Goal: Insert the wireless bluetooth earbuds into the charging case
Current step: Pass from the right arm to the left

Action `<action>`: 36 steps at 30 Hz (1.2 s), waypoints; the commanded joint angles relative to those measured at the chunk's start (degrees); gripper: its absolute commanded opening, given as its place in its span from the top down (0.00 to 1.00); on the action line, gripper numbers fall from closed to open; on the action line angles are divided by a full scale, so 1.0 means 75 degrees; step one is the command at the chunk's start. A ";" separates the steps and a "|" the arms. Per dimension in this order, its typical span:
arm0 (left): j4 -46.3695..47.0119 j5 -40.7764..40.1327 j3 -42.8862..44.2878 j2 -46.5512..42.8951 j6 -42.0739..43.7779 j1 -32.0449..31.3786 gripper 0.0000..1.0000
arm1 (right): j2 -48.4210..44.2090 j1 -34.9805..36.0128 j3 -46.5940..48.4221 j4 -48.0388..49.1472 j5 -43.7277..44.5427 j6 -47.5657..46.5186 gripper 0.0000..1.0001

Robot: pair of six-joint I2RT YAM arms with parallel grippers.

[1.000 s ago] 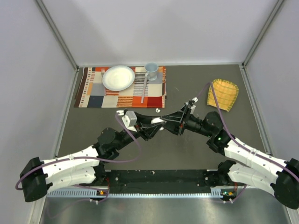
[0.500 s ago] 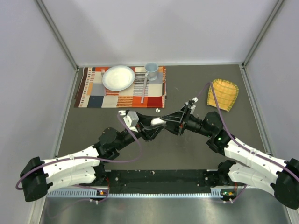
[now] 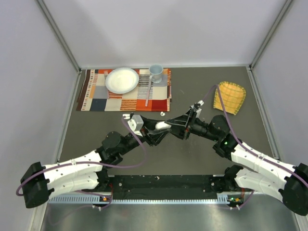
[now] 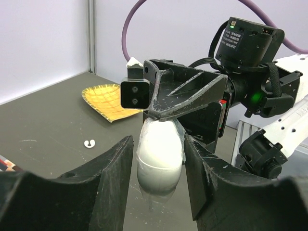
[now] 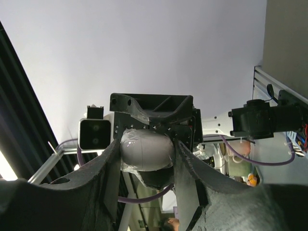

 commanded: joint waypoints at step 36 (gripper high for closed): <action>0.0699 0.0070 -0.0946 -0.1046 -0.0001 -0.0017 1.00 | -0.0789 0.0008 0.2762 -0.5102 0.0897 -0.5055 0.27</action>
